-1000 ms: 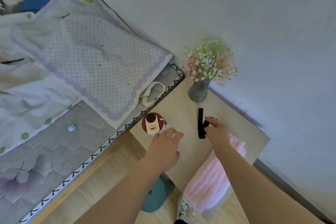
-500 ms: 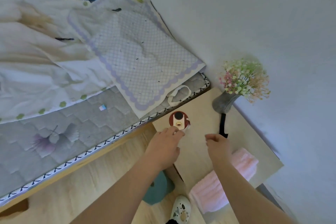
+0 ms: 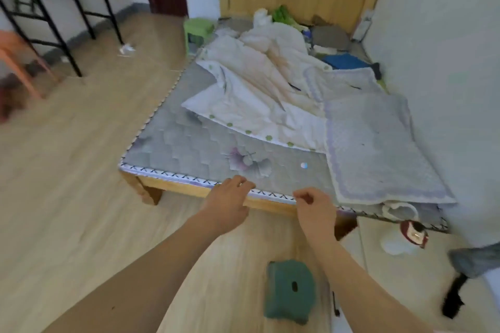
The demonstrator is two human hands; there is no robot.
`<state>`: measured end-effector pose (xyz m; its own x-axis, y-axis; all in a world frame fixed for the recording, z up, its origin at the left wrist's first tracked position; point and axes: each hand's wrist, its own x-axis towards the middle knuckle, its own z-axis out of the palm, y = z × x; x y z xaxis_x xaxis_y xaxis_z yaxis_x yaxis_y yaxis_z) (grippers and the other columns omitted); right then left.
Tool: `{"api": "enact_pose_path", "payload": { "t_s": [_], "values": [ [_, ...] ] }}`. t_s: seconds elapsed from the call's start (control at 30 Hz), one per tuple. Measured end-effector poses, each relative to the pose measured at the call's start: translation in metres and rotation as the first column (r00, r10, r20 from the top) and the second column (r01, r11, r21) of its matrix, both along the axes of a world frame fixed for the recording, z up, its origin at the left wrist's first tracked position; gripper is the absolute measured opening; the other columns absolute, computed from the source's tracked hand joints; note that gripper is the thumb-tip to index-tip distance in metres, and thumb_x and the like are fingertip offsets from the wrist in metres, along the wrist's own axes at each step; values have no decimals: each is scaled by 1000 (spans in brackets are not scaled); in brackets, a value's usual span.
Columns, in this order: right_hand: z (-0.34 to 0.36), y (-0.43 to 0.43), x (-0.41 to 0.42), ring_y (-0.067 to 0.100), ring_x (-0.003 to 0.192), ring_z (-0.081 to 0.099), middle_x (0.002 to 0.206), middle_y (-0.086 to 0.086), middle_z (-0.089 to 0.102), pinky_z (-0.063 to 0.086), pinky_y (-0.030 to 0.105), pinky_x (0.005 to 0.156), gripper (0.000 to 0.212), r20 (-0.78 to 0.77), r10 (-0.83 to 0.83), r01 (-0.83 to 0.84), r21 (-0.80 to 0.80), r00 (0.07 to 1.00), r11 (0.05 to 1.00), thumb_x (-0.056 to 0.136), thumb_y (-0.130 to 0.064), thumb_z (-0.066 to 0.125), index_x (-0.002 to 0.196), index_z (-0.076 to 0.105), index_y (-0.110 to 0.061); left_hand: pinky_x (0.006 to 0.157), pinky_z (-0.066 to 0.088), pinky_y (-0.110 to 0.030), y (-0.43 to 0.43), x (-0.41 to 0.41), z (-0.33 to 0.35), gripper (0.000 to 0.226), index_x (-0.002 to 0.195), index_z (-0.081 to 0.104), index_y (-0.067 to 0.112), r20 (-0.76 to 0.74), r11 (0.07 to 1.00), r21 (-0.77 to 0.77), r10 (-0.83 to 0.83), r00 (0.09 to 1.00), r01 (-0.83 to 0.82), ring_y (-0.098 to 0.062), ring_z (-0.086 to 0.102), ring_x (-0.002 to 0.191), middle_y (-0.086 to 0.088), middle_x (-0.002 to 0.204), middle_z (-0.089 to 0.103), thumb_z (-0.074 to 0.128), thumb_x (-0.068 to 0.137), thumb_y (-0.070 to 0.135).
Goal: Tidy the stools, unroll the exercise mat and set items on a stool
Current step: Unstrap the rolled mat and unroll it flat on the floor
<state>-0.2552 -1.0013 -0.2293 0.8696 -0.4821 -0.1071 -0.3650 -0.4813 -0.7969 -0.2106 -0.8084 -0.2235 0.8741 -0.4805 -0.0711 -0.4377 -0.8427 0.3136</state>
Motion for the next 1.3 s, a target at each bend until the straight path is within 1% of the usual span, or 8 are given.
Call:
{"api": "enact_pose_path", "payload": {
  "t_s": [0.1, 0.2, 0.4, 0.53, 0.7, 0.9, 1.07, 1.3],
  "values": [
    [8, 137, 25, 15, 90, 61, 93, -2, 71, 40, 24, 78, 17, 6, 255, -255, 17, 967, 967, 86, -8, 58, 87, 73, -15, 101, 35, -37, 143, -23, 17, 54, 137, 40, 26, 23, 966, 44, 253, 967, -254, -20, 40, 128, 1, 142, 38, 56, 85, 25],
    [19, 290, 26, 21, 95, 63, 96, 2, 73, 44, 29, 80, 17, 6, 512, -511, 46, 859, 858, 85, -9, 60, 86, 75, -16, 101, 35, -37, 284, -69, 32, 51, 137, 39, 25, 34, 861, 58, 503, 863, -505, -24, 38, 129, -2, 142, 38, 54, 88, 25],
    [37, 529, -22, 22, 98, 65, 93, 1, 74, 47, 28, 77, 19, -36, 867, -866, 42, 496, 498, 83, -11, 59, 83, 75, -22, 101, 37, -37, 466, -186, 45, 54, 140, 37, 23, 38, 565, 47, 823, 567, -823, -23, 39, 128, -1, 143, 37, 55, 89, 22],
    [45, 639, -62, 15, 82, 66, 78, -8, 70, 47, 23, 67, 22, -59, 950, -947, 84, 307, 311, 81, -12, 61, 68, 69, -28, 99, 38, -37, 540, -248, 43, 55, 140, 37, 24, 22, 350, 12, 936, 351, -937, -24, 41, 126, -1, 141, 40, 57, 88, 24],
    [42, 758, -95, 14, 73, 62, 74, -8, 69, 42, 22, 61, 24, -105, 990, -992, 77, 93, 101, 81, -13, 60, 64, 66, -28, 99, 39, -35, 630, -302, 32, 56, 139, 38, 25, 22, 150, 45, 988, 151, -988, -22, 42, 126, 1, 140, 40, 58, 86, 27],
    [40, 880, -84, 15, 77, 66, 78, -5, 72, 54, 27, 73, 26, -133, 989, -994, 91, -70, -58, 82, -11, 57, 65, 68, -28, 99, 39, -34, 730, -302, 26, 56, 138, 39, 26, -11, 15, 83, 1000, 14, -996, -21, 42, 126, 0, 141, 39, 59, 86, 29],
    [36, 978, -73, 14, 74, 64, 76, -11, 68, 50, 24, 65, 24, -152, 972, -983, 67, -181, -173, 81, -12, 55, 70, 69, -27, 98, 39, -32, 807, -293, 25, 54, 137, 40, 27, 3, -53, 74, 999, -53, -996, -18, 43, 124, 3, 140, 40, 57, 87, 30],
    [18, 1092, -120, 13, 77, 64, 76, -14, 67, 52, 27, 70, 26, -235, 897, -927, 112, -375, -358, 82, -10, 54, 70, 68, -28, 100, 39, -32, 889, -348, 14, 52, 137, 40, 26, -46, -205, 102, 976, -211, -973, -17, 42, 125, 4, 141, 40, 57, 88, 30]
  ]
}}
